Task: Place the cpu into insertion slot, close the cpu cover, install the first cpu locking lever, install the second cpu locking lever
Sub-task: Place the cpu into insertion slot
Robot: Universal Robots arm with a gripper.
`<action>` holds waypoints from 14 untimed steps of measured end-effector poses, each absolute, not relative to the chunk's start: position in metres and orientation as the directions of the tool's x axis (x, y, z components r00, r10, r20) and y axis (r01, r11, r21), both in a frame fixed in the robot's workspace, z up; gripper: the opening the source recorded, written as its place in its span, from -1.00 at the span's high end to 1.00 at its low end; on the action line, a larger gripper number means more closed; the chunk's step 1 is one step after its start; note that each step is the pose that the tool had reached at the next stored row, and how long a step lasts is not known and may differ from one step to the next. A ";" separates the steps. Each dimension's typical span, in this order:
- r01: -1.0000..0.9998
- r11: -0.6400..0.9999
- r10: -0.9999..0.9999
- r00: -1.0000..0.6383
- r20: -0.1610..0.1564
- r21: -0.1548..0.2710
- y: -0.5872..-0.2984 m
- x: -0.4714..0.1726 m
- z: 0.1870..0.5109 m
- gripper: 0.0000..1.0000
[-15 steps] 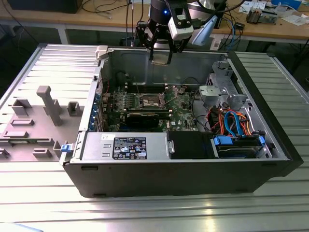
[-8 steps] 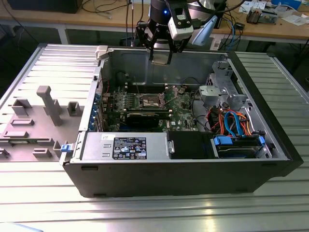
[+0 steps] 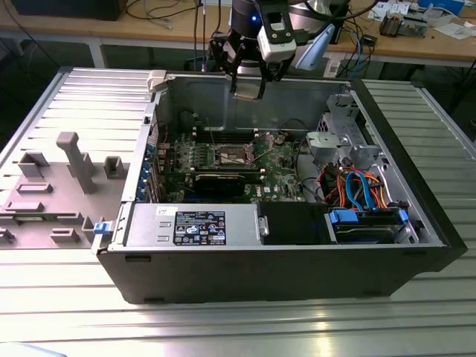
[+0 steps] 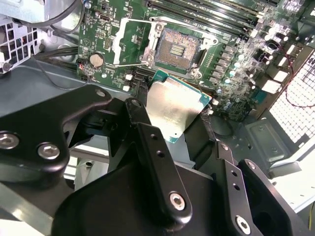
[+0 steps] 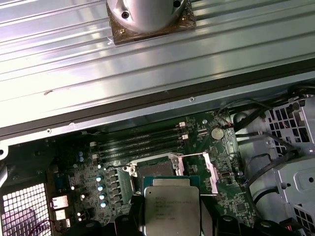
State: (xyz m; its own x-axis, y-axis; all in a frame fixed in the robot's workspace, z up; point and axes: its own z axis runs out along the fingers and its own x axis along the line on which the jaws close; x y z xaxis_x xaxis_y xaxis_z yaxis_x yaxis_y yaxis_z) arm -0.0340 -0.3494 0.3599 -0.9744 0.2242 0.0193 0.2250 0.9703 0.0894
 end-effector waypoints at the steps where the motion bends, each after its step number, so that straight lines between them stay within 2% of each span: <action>1: 0.228 0.970 0.227 -0.974 0.019 0.089 -0.349 -0.034 0.360 -0.09; 14: 0.252 0.963 0.252 -0.968 0.019 0.089 -0.349 -0.034 0.360 -0.09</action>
